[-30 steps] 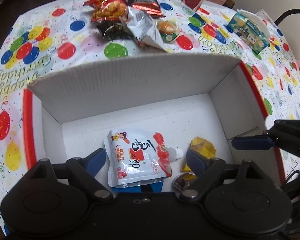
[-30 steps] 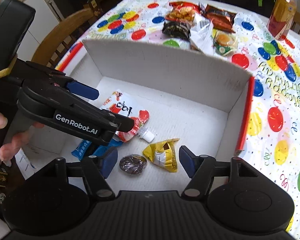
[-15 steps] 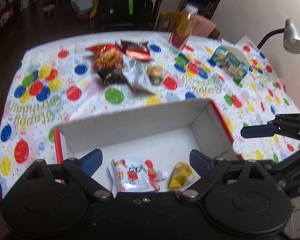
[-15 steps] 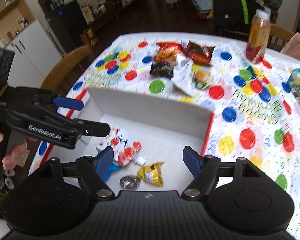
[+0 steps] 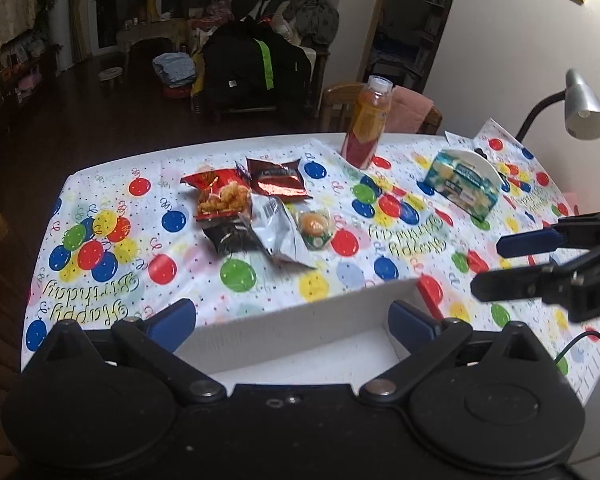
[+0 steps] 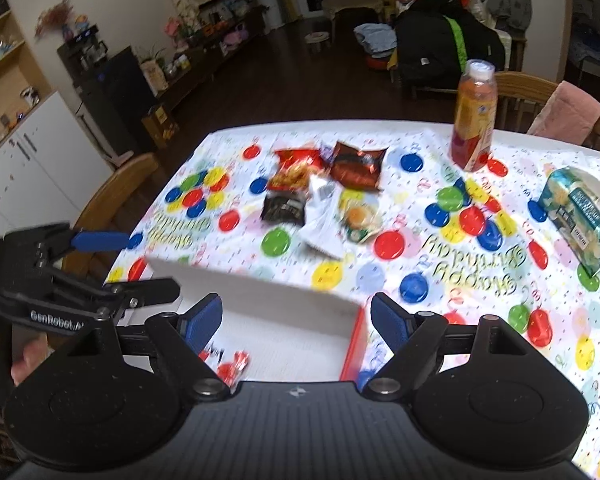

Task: Organize snacks
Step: 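Lift both tools out of the box back toward the table, then grasp the silver printed pouch with the left tool while the right tool grasps the wrapped round cake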

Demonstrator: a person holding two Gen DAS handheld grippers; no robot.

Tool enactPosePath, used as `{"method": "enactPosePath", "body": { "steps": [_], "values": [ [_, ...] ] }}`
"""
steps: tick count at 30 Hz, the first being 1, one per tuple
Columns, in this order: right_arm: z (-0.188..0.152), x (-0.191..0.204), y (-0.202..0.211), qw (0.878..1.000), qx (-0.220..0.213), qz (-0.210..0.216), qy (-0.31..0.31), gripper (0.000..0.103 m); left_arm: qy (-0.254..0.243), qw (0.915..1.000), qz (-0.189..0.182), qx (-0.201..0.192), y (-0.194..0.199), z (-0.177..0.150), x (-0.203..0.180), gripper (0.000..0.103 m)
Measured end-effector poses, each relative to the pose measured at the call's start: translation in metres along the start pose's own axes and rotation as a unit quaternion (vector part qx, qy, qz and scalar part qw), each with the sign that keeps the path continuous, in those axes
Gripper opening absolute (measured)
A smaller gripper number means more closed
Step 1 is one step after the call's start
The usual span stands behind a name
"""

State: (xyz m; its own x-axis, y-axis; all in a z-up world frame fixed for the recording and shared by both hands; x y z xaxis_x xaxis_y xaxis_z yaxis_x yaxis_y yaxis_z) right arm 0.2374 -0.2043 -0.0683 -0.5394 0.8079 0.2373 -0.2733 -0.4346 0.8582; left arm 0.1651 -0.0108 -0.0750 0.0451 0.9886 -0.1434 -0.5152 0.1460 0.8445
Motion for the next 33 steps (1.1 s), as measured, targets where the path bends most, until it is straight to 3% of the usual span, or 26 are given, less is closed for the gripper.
{"method": "enactPosePath", "body": {
  "steps": [9,16,33],
  "values": [
    [0.052,-0.036,-0.004,1.000,-0.004,-0.005,-0.010,0.082,0.046,0.9989,0.006,0.004,-0.017,0.038,0.008,0.102],
    [0.086,-0.059,-0.032,1.000,0.017,0.000,-0.003,0.082,0.077,0.9968,0.019,0.011,-0.044,0.069,0.015,0.102],
    [0.106,-0.089,-0.147,0.993,0.085,-0.017,0.083,0.081,0.119,0.9879,0.037,0.093,-0.151,0.106,0.025,0.102]
  ]
}}
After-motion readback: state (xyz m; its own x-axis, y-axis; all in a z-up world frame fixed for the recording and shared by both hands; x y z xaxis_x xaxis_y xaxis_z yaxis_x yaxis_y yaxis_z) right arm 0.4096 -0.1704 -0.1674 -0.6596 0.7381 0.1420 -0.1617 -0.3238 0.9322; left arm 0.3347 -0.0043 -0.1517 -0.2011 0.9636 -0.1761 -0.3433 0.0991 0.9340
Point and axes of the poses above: each gripper's, at about its wrist camera, not at the fingertips, and y roughly against the way its jaws point, x to its left, z to its top, the point moved 5 cm from there along -y, roughly the way its jaws point, and after that the axes turned 9 degrees about x, right-handed, at the moved point
